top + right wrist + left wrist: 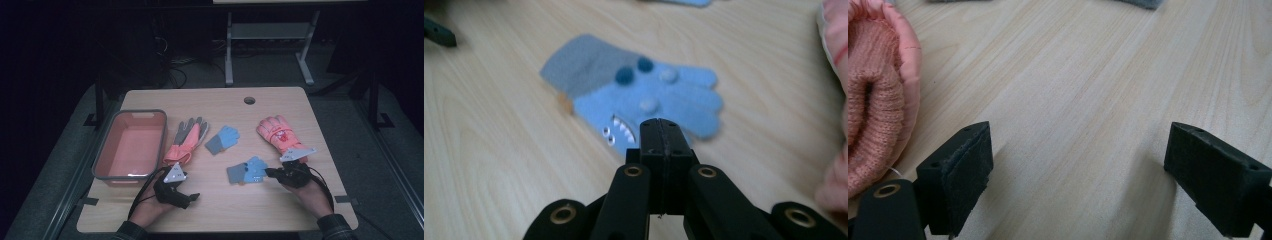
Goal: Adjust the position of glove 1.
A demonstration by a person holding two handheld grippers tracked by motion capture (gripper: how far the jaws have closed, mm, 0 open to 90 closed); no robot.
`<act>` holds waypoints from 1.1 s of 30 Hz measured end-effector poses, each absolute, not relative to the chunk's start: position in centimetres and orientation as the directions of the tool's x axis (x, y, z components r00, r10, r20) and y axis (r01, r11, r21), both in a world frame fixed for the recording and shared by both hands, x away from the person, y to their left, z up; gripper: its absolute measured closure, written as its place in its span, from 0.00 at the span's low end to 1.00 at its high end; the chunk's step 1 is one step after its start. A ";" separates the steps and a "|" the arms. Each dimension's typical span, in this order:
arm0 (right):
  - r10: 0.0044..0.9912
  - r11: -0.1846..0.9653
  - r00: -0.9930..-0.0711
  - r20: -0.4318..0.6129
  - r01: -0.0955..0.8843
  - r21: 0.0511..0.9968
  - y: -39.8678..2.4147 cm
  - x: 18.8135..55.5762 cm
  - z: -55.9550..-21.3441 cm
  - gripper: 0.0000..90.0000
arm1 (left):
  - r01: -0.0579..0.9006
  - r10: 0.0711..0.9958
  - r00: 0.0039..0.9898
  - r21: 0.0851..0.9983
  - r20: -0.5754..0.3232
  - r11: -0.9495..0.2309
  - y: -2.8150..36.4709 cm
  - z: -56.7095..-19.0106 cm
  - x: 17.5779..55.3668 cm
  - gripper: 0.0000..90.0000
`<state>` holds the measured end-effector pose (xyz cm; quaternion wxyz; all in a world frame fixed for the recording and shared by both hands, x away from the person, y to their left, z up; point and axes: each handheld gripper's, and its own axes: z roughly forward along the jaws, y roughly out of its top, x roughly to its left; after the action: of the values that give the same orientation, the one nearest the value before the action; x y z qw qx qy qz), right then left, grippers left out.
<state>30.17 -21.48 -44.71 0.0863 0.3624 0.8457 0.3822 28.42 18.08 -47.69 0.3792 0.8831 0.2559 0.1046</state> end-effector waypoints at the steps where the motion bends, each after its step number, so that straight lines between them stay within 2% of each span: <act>1: 0.673 0.451 -0.728 0.132 0.545 0.707 -21.0 30.8 -44.6 1.00 | 0.372 0.531 0.847 0.723 -0.009 -0.582 18.1 -47.7 28.4 0.13; 12: 0.622 0.459 -0.769 0.150 0.512 0.726 -17.1 33.2 -44.5 1.00 | 0.370 0.529 0.848 0.719 -0.003 -0.589 18.1 -47.6 28.4 0.13; 22: 0.558 0.508 -0.818 0.140 0.470 0.722 -12.7 33.9 -44.8 1.00 | 0.374 0.534 0.846 0.723 -0.008 -0.581 18.1 -47.7 28.4 0.13; 33: 0.508 0.558 -0.848 0.152 0.459 0.691 -10.5 33.8 -46.2 1.00 | 0.370 0.530 0.848 0.719 -0.003 -0.588 18.1 -47.7 28.4 0.13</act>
<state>33.79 -10.55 -46.19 0.0323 0.2740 0.8821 0.3819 28.40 18.15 -47.65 0.3759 0.8847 0.2544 0.1062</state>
